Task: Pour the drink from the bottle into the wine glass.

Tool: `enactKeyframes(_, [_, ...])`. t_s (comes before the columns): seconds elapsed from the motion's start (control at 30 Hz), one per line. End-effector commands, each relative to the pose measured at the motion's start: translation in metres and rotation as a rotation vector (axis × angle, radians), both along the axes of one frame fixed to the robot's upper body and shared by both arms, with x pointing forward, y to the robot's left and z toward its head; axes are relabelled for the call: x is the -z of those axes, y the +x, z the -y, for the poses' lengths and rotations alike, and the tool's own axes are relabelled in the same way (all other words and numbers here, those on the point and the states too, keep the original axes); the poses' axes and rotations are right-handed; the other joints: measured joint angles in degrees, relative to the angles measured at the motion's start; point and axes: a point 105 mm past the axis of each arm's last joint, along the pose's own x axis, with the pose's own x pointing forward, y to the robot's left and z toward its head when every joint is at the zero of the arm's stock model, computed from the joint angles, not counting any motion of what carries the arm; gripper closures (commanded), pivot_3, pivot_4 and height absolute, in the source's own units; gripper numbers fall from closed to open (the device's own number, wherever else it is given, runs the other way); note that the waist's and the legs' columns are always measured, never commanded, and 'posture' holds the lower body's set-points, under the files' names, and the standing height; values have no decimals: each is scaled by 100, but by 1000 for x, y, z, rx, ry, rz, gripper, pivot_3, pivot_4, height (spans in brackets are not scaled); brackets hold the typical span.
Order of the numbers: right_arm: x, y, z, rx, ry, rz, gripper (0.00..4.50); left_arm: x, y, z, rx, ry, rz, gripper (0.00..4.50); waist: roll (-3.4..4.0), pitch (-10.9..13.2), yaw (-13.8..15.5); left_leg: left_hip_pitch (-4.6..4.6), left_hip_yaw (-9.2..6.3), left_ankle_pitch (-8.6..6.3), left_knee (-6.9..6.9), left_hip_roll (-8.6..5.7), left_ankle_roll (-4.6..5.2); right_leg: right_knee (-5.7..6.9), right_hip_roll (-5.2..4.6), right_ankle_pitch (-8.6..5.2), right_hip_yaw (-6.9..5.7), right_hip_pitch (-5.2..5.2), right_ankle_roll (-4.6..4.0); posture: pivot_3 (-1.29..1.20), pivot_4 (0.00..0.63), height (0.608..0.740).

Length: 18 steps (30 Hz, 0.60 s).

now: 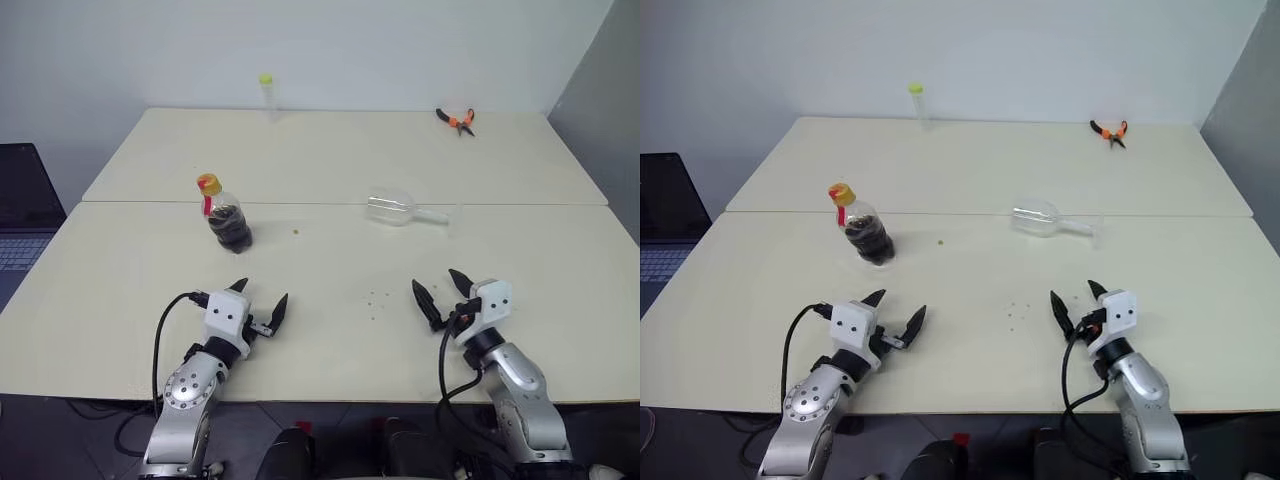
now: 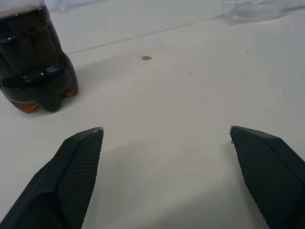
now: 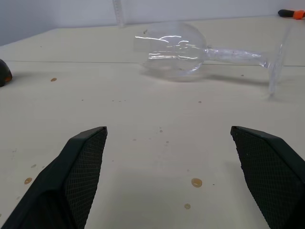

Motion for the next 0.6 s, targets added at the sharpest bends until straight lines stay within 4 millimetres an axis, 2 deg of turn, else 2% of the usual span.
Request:
enactKeyframes(0.03, [-14, -1, -2, -19, 4, 49, 62, -17, 1, -4, -15, -12, 64, 0, 0, 0, 0, 0, 0, 0, 0, 0, 0, 0, 0, 0, 0, 0, 0, 0, 150, 740])
enactKeyframes(0.2, [-15, 1, -7, -51, 9, 50, 62, -9, 3, -12, -65, -2, 3, 0, 0, 0, 0, 1, -1, 0, 0, 0, 0, 0, 0, 0, -1, 0, 0, 0, 150, 740])
enactKeyframes(0.27, [-20, -1, -13, -94, 3, 59, 62, -7, 5, -22, -93, -30, -41, 0, 0, 0, 0, 0, 0, 0, 0, 0, 0, 0, 1, 0, 0, 0, 0, 0, 150, 740])
enactKeyframes(0.37, [-30, -7, -22, -171, -1, 74, 62, -20, 9, -34, -135, -11, 23, 0, 0, 0, -1, 0, -2, 0, 0, 0, 0, 1, 1, 0, -2, 0, 0, 0, 150, 740])
enactKeyframes(0.47, [-42, -15, -33, -264, -25, 95, 62, -31, 11, -33, -114, -12, 65, 0, 0, 0, 2, -1, -4, 0, 1, 1, 0, -1, 1, 0, -4, 1, 0, 0, 150, 740])
enactKeyframes(0.6, [-60, -24, -45, -379, -18, 109, 62, -43, 14, -32, -115, -107, 95, 0, -1, 0, 3, -1, -6, 0, 3, -1, 0, -2, -1, 0, -4, 3, 0, 0, 150, 740])
